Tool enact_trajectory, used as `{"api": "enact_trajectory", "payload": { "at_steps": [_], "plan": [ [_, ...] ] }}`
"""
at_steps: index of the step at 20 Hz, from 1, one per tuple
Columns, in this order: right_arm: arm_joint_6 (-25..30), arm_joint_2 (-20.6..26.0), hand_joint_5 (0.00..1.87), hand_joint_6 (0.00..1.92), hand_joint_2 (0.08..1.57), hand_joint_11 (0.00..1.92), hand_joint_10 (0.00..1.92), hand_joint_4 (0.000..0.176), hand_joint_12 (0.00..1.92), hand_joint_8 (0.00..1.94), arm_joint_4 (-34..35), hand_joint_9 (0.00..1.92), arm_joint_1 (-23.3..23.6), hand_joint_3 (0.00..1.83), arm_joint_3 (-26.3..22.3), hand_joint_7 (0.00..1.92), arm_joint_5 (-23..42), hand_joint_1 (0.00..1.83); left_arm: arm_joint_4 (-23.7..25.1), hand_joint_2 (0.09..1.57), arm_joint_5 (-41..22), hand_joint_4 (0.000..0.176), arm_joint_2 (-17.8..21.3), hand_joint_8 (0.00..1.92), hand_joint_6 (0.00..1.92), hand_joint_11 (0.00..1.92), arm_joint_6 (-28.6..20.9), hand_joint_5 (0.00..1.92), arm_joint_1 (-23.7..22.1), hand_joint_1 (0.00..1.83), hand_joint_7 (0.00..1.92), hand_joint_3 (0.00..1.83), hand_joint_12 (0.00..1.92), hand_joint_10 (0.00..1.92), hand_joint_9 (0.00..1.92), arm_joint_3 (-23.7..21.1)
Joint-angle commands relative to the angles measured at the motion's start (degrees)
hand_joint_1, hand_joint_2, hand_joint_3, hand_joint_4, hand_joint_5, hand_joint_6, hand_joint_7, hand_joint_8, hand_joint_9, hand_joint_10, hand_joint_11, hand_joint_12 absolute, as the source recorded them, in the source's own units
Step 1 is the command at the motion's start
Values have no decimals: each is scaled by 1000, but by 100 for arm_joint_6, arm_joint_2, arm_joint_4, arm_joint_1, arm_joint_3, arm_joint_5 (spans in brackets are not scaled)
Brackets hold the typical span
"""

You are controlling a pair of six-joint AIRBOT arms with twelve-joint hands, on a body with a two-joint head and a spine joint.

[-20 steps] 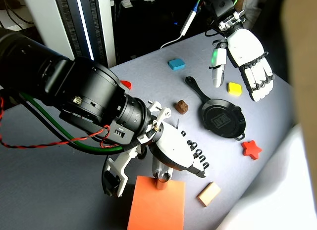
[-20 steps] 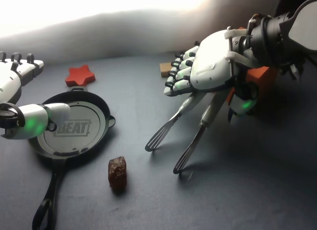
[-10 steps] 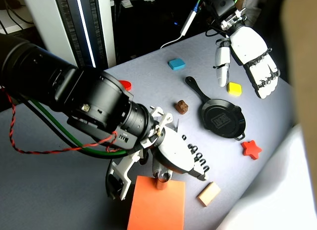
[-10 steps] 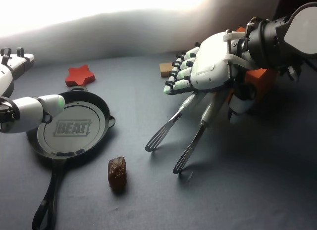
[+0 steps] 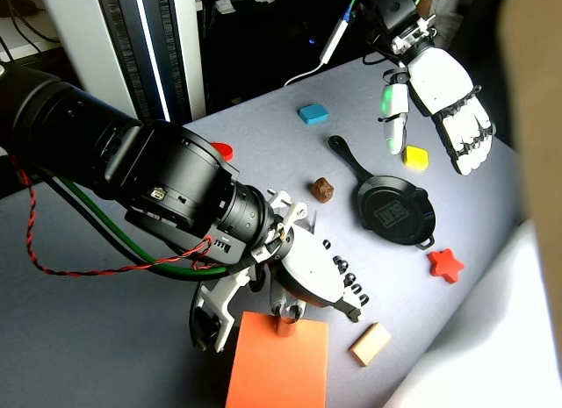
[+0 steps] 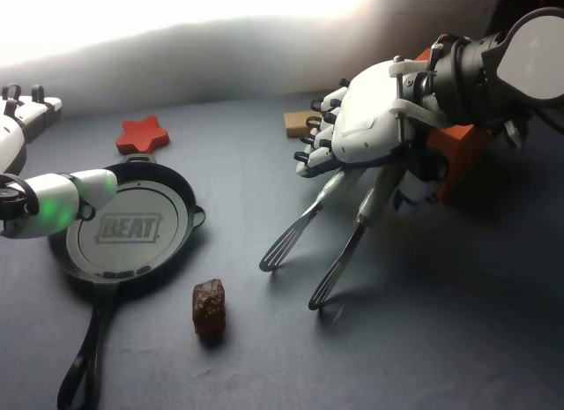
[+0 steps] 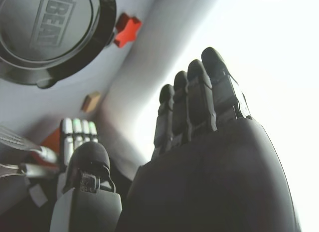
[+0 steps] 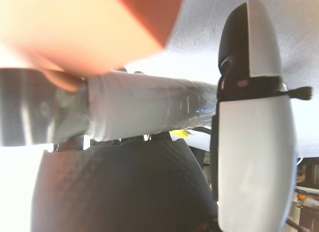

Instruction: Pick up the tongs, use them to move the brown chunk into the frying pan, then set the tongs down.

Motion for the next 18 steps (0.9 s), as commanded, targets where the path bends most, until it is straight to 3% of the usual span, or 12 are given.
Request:
{"api": "enact_trajectory", "payload": {
  "at_steps": [1, 3, 8, 9, 10, 11, 12, 13, 14, 18],
  "plan": [
    [-4, 21, 333, 78, 991, 0, 80, 0, 1103, 59, -6, 365, -7, 20, 16, 400, -367, 1028, 306, 1221, -553, 0, 32, 2, 1, 0, -1, 130, -38, 15, 155, 0, 469, 3, 146, 16],
    [25, 22, 521, 72, 1043, 0, 82, 0, 1340, 23, -6, 552, -13, 21, 15, 604, -365, 1042, 283, 1222, -546, 0, 32, 3, 1, 0, -16, 129, -19, 22, 158, 0, 457, 2, 145, 28],
    [365, 32, 846, 118, 1156, 357, 167, 0, 1402, 58, -6, 877, 76, 24, 15, 943, -257, 1022, 227, 1224, -393, 0, 32, 2, 0, 0, -67, 122, -10, 20, 165, 1, 457, 2, 150, 81],
    [370, 33, 786, 1050, 1196, 463, 185, 0, 1398, 53, -6, 920, 92, 34, 14, 997, -255, 1073, 227, 1227, -393, 0, 32, 0, 0, 0, -67, 118, -9, 3, 161, 2, 456, 0, 146, 82],
    [370, 35, 809, 1188, 1194, 520, 218, 0, 1417, 70, -6, 987, 105, 14, 14, 1070, -255, 1103, 228, 1228, -393, 0, 32, 0, 2, 0, -74, 112, -7, 0, 158, 2, 429, 0, 144, 85],
    [372, 38, 854, 1156, 1179, 551, 256, 0, 1450, 87, -6, 1054, 124, 1, 13, 1144, -255, 1122, 229, 1229, -393, 0, 32, 0, 2, 0, -85, 110, -4, 0, 151, 2, 420, 0, 137, 87],
    [372, 41, 898, 1141, 1105, 562, 288, 0, 1497, 725, -6, 1077, 136, 71, 12, 1049, -255, 1193, 230, 1228, -393, 0, 32, 1, 1, 0, -85, 109, -3, 0, 153, 1, 415, 1, 139, 88],
    [373, 45, 910, 1128, 1123, 559, 382, 9, 1515, 904, -6, 1070, 165, 25, 8, 1007, -255, 1205, 232, 1225, -393, 0, 32, 5, 7, 0, -85, 125, -2, 21, 165, 0, 420, 5, 150, 88],
    [374, 48, 938, 1087, 1122, 608, 436, 18, 1496, 916, -7, 1084, 184, 4, 2, 1015, -255, 1213, 232, 1225, -393, 0, 32, 6, 7, 0, -86, 129, -2, 16, 174, 0, 433, 7, 159, 88],
    [496, 166, 954, 1066, 1113, 658, 630, 19, 1535, 891, -12, 1060, 366, 0, -228, 1042, -265, 1219, 269, 1226, -399, 0, 32, 1, 5, 0, -128, 131, -4, 4, 169, 0, 420, 1, 150, 98]
  ]
}}
